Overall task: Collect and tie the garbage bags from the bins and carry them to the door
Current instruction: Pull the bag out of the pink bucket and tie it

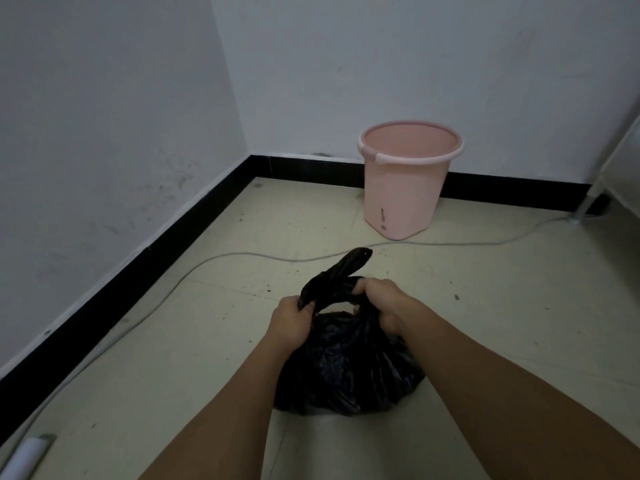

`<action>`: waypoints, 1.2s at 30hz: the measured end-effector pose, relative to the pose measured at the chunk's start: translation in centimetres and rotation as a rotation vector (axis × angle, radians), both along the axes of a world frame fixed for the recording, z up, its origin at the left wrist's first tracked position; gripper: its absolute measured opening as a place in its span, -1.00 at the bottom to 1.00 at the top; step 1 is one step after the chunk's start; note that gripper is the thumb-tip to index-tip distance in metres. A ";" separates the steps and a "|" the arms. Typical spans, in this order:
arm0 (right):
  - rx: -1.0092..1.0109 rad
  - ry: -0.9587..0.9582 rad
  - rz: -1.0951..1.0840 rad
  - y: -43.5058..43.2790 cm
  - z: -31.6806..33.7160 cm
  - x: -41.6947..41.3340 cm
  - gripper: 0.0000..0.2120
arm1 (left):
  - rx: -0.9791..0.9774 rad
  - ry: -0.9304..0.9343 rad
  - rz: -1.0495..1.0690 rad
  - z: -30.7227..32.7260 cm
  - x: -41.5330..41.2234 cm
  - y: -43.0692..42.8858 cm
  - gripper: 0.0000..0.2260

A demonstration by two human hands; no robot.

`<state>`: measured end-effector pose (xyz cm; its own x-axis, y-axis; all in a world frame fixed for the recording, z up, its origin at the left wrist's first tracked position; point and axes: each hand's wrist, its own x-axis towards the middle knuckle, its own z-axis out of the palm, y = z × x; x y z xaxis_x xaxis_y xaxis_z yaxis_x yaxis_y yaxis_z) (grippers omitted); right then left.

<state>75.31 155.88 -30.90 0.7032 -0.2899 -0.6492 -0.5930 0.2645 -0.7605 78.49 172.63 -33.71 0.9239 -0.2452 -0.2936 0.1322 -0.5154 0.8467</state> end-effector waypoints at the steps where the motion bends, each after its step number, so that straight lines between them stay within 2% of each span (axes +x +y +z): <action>1: 0.075 -0.026 0.032 0.0 0.2 -0.1 -0.88 | 0.088 -0.064 -0.035 -0.1 0.0 0.1 -0.74; 2: 0.140 -0.047 0.063 0.0 0.3 0.0 -0.83 | 0.149 -0.127 -0.070 0.0 -0.2 0.1 -0.76; 4: 0.203 -0.056 0.098 -0.4 0.0 0.4 -0.60 | 0.166 -0.202 -0.169 0.1 -0.6 -0.1 -0.80; 7: 0.123 -0.002 0.132 -1.1 -1.0 1.1 -0.32 | 0.110 -0.176 -0.281 0.5 -1.0 -0.8 -0.77; 9: 0.059 0.037 0.155 -1.4 -1.6 1.3 -0.27 | 0.042 -0.096 -0.327 0.9 -1.1 -1.1 -0.74; 11: 0.028 0.048 0.157 -1.5 -1.8 1.3 -0.28 | 0.017 -0.028 -0.383 1.3 -1.1 -1.3 -0.82; 14: 0.053 0.024 0.091 -1.8 -2.0 1.5 -0.23 | 0.023 0.024 -0.444 1.7 -1.0 -1.6 -0.88; 16: 0.080 0.026 0.067 -2.1 -2.3 1.7 -0.19 | -0.001 0.032 -0.403 1.7 -0.7 -1.7 -0.90; 20: 0.084 -0.015 0.089 -1.7 -1.6 1.4 -0.24 | -0.047 -0.004 -0.320 1.5 -0.5 -1.7 -0.89; 23: 0.081 -0.043 0.017 -1.0 -1.1 1.2 -0.50 | -0.021 0.034 -0.359 1.4 -0.9 -1.6 -0.93; 25: 0.158 -0.063 -0.053 -0.9 -0.8 1.3 -0.65 | -0.038 0.097 -0.313 0.9 -0.9 -1.2 -0.97; 28: 0.355 -0.078 -0.063 -1.1 -0.2 0.9 -0.75 | -0.130 0.271 -0.139 0.3 -0.9 -0.3 -0.87; 31: 0.367 -0.073 0.015 -1.8 -0.4 0.8 -0.78 | -0.279 0.479 -0.016 0.4 -1.1 0.4 -0.81; 34: 0.364 -0.100 0.177 -2.2 -0.4 0.5 -0.76 | -0.483 0.598 0.088 0.8 -0.6 1.0 -0.82; 36: 0.360 -0.126 0.305 -1.9 0.1 0.2 -0.80 | -0.504 0.661 0.198 0.9 -0.1 1.3 -0.86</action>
<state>75.50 153.93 -30.76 0.8005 0.1695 -0.5749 -0.5940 0.3525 -0.7231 78.34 173.90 -32.77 0.6408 -0.3432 -0.6867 0.7277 -0.0133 0.6857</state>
